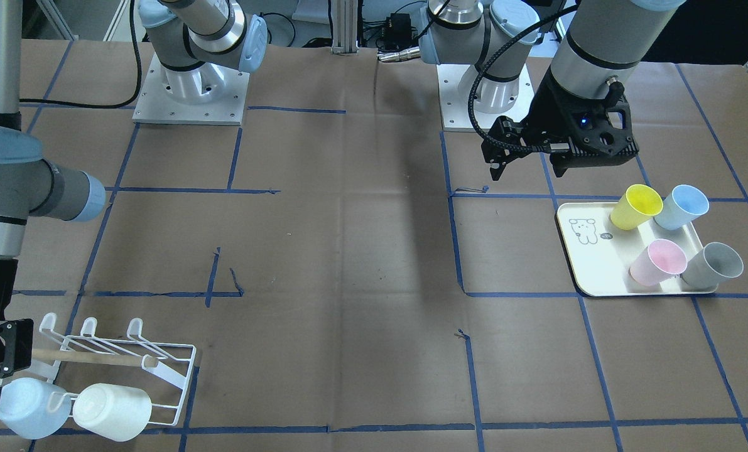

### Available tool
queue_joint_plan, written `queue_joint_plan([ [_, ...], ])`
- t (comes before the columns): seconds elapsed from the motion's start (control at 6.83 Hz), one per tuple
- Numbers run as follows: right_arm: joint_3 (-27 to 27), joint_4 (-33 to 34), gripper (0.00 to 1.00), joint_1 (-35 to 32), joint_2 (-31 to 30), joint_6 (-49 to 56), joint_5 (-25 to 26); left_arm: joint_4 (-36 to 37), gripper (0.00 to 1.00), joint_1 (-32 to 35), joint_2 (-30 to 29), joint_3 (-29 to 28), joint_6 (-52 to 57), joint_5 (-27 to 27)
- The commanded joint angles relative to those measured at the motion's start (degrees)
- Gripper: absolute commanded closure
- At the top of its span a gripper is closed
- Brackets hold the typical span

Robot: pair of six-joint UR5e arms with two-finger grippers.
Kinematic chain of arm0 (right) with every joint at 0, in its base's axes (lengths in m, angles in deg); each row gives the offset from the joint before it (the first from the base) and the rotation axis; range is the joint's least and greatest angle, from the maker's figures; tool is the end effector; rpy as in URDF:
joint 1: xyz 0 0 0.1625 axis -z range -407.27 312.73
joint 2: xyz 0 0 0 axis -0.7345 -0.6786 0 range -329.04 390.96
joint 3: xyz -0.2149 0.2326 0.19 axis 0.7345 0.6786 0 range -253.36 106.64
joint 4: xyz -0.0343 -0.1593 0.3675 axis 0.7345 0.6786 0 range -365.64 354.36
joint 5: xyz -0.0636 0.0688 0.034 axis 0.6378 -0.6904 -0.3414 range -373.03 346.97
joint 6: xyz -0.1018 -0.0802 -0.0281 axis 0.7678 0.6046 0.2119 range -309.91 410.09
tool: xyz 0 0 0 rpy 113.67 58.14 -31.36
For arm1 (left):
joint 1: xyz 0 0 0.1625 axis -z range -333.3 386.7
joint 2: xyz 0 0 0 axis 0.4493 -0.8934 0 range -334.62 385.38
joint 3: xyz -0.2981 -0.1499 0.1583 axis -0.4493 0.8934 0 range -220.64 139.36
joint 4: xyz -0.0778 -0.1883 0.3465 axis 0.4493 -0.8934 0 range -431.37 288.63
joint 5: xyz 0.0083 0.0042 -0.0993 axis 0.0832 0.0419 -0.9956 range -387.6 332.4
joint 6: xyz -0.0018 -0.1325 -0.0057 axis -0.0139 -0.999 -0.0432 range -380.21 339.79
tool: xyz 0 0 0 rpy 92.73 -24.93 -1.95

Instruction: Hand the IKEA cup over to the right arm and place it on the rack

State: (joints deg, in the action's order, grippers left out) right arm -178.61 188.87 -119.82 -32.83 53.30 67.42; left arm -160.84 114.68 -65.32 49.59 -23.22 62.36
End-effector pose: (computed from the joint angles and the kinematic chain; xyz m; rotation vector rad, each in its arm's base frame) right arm -0.0344 -0.6276 0.2722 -0.1922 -2.6257 1.6260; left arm -0.1163 -0.4869 0.3923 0.1377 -3.1379 -0.0111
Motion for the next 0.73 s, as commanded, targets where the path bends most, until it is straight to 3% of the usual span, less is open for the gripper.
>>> queue_joint_plan([
  [0.0,0.1,-25.7,0.00,-3.2,-11.6,-0.1,0.1,0.0,0.01,0.0,0.0,0.0,-0.1,0.0],
  [0.29,2.0,-47.2,0.00,-9.3,-19.5,-0.9,0.1,0.0,0.01,0.0,0.0,0.0,-0.1,-0.1],
  [0.59,2.0,-62.2,0.00,-13.6,-23.8,-4.6,7.2,0.0,0.01,0.0,0.0,0.0,-0.1,-0.1],
])
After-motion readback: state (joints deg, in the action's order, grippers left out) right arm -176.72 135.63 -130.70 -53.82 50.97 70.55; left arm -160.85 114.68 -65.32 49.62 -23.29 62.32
